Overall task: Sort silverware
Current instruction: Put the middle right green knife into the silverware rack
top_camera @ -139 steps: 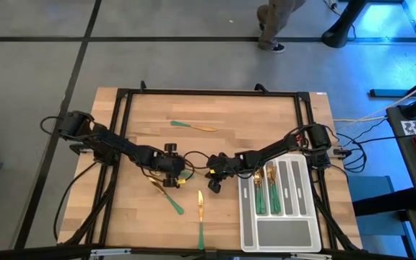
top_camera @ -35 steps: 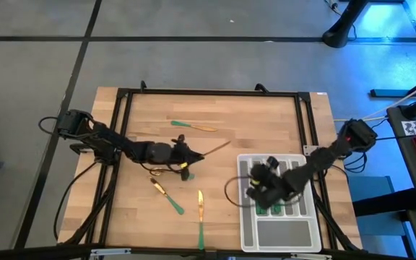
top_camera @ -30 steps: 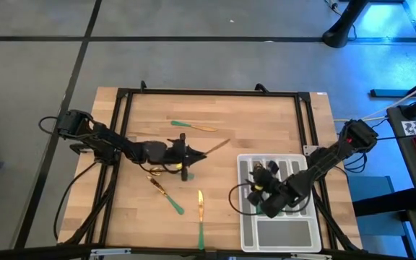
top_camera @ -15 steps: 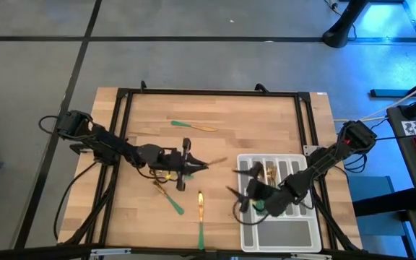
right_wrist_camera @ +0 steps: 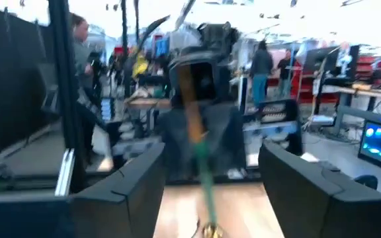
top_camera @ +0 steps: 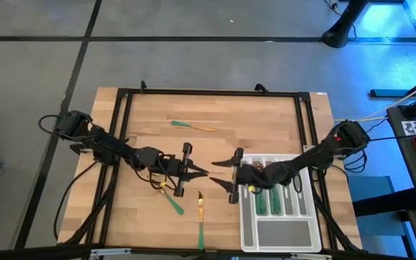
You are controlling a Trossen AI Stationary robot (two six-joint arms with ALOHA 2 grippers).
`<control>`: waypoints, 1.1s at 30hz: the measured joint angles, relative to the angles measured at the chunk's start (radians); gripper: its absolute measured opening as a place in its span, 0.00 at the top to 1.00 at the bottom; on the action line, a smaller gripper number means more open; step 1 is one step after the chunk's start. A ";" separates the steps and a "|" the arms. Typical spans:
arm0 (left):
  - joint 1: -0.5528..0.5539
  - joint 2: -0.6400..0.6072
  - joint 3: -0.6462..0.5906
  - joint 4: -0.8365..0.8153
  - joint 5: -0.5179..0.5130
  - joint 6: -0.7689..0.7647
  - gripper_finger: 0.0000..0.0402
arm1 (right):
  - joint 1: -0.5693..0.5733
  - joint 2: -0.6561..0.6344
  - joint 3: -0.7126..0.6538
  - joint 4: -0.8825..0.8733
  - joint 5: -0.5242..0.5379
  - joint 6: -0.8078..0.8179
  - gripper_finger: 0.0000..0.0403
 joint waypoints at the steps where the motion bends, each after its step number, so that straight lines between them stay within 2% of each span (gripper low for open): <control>1: -0.001 0.000 0.000 -0.001 0.000 0.000 0.98 | -0.010 0.005 0.000 0.016 0.002 -0.001 0.43; 3: -0.001 0.000 0.000 -0.004 -0.001 0.000 0.98 | -0.026 0.007 0.000 0.035 -0.002 -0.007 0.46; 10: 0.003 -0.001 0.000 -0.029 -0.003 -0.001 0.97 | -0.038 0.007 0.011 0.070 -0.138 -0.008 0.63; 19: 0.009 -0.001 0.000 -0.039 -0.002 -0.023 0.96 | -0.036 0.007 0.061 0.016 -0.158 -0.014 0.82; 24: 0.008 -0.001 -0.001 -0.046 -0.005 -0.041 0.94 | -0.031 0.007 0.073 -0.044 -0.064 0.019 0.97; 26: 0.009 -0.001 -0.001 -0.059 -0.014 -0.042 0.92 | -0.027 0.007 0.074 -0.050 -0.011 0.023 0.98; 29: 0.009 -0.001 0.000 -0.117 -0.017 -0.059 0.85 | -0.012 0.004 0.073 -0.087 0.068 0.038 0.98; 33: 0.010 -0.003 0.001 -0.287 -0.063 -0.135 0.70 | 0.020 -0.039 0.073 -0.168 0.194 0.051 0.99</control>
